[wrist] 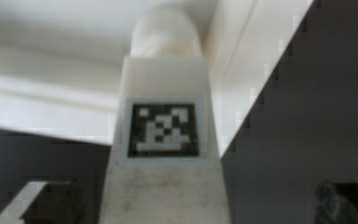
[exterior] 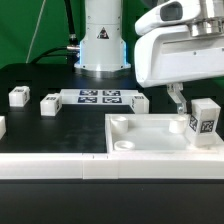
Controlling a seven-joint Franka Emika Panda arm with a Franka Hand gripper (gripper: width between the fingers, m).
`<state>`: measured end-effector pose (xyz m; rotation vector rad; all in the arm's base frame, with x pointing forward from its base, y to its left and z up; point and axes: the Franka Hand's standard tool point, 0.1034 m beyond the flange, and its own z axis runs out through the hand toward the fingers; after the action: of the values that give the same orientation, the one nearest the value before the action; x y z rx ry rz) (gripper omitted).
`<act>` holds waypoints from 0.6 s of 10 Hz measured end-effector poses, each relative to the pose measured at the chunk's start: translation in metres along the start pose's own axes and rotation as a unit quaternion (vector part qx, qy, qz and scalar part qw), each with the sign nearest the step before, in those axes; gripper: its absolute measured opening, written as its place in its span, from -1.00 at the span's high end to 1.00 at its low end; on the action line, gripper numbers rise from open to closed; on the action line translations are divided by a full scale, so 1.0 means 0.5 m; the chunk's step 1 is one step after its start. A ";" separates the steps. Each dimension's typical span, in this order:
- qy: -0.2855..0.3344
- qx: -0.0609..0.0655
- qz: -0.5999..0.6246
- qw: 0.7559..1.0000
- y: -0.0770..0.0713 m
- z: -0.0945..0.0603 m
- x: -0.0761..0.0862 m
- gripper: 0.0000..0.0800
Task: Assemble one leg
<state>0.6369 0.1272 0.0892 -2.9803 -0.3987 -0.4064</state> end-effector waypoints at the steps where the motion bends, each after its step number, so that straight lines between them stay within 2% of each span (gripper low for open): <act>1: -0.039 0.008 0.004 0.999 0.008 -0.006 0.010 -0.62; 2: -0.061 0.012 0.006 0.998 0.014 -0.005 0.016 -0.62; 3: -0.116 0.024 0.008 0.993 0.016 -0.005 0.002 -0.62; 5: -0.187 0.041 0.013 0.981 0.013 -0.004 -0.003 -0.62; 6: -0.199 0.044 0.013 0.979 0.012 -0.001 -0.003 -0.62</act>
Offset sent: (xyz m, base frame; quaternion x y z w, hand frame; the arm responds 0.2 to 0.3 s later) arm 0.0067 -0.0149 -0.0030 0.0028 -0.1512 0.0042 0.9885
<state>0.6373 0.1210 0.0888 -2.9643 -0.3988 0.2115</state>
